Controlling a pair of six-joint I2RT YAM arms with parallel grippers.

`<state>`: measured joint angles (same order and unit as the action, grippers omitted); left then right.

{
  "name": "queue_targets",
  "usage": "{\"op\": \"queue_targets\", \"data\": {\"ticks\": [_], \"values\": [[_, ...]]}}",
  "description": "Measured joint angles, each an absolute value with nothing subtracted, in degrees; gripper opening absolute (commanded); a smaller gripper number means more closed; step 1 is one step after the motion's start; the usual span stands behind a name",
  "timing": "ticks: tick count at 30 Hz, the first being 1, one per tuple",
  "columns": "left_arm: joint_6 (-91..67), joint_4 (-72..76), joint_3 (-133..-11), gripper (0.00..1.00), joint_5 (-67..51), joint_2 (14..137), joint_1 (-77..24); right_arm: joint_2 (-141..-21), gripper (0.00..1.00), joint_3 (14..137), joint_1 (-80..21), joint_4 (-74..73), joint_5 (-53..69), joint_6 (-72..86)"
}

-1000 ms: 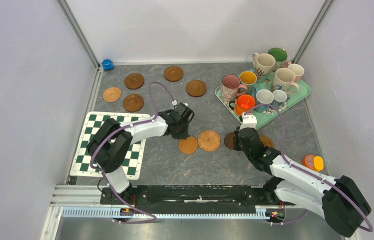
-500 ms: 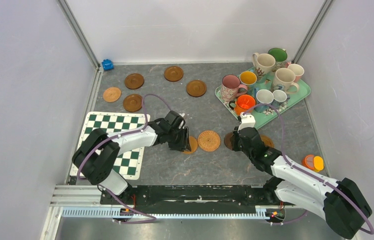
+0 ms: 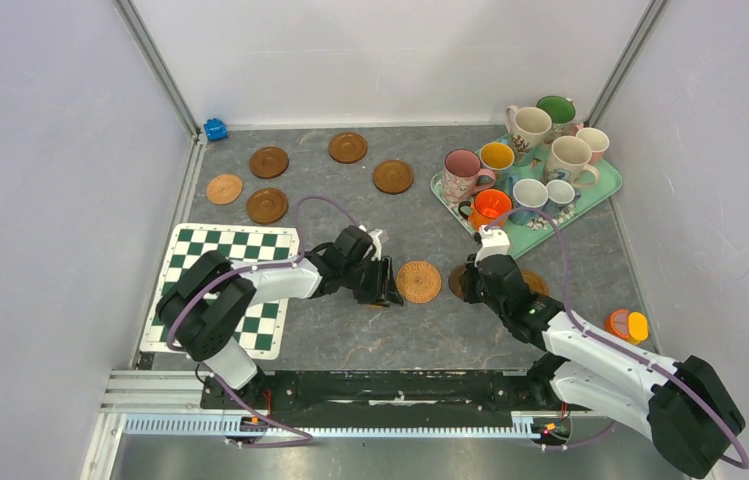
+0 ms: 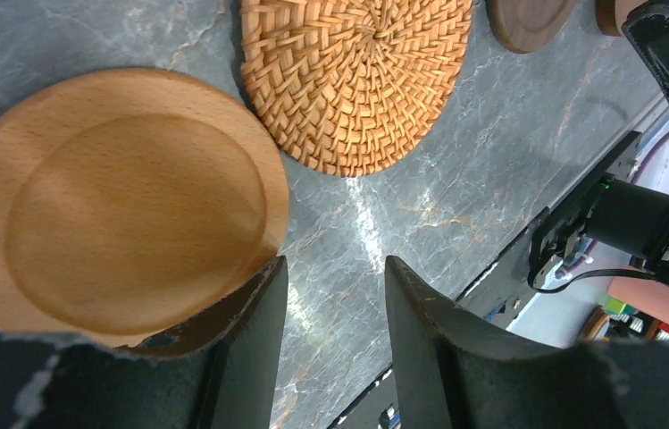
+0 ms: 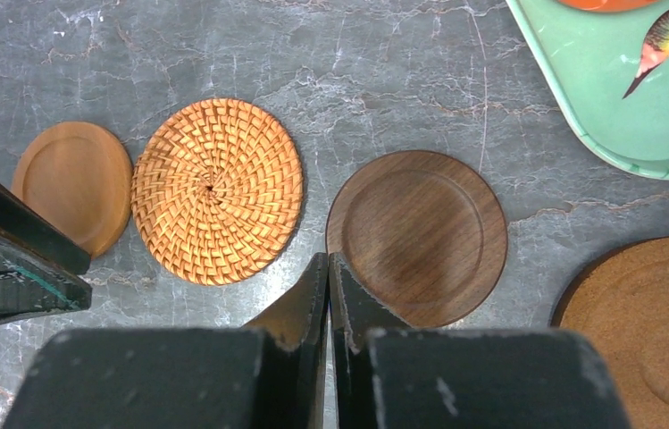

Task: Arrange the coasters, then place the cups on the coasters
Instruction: Move the coaster to the center of the board.

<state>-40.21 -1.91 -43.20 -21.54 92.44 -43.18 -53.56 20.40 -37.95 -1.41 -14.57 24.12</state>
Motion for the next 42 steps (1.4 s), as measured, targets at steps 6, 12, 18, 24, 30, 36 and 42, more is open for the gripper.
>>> {"op": "queue_targets", "data": {"ticks": [6,12,18,24,30,36,42], "values": [[-40.91,0.01,-43.09,0.51,-21.69,94.17,-43.27,-53.39,0.05,20.40,-37.95,-1.39,-14.20,23.79],[-40.93,-1.43,-43.75,0.50,-18.50,94.08,-43.27,-53.39,0.08,20.40,-37.95,-1.65,-14.26,23.70],[-40.93,-2.94,-44.27,0.50,-14.76,93.43,-43.22,-53.32,0.08,20.40,-37.95,-2.09,-14.68,23.92],[-40.93,-6.00,-44.25,0.50,-8.84,91.50,-43.13,-53.32,0.10,20.40,-37.95,-2.33,-15.18,23.92],[-40.88,-10.09,-44.25,0.53,-7.64,89.08,-42.72,-52.75,0.11,20.40,-37.95,-2.48,-15.59,23.97],[-38.11,-15.84,-45.45,0.54,-8.01,80.66,-42.72,-54.78,0.09,20.67,-37.95,-4.89,-19.20,25.89],[-30.35,-23.94,-50.52,0.57,-5.34,69.89,-42.72,-53.80,0.06,20.69,-36.47,-9.47,-27.55,28.86]]}}
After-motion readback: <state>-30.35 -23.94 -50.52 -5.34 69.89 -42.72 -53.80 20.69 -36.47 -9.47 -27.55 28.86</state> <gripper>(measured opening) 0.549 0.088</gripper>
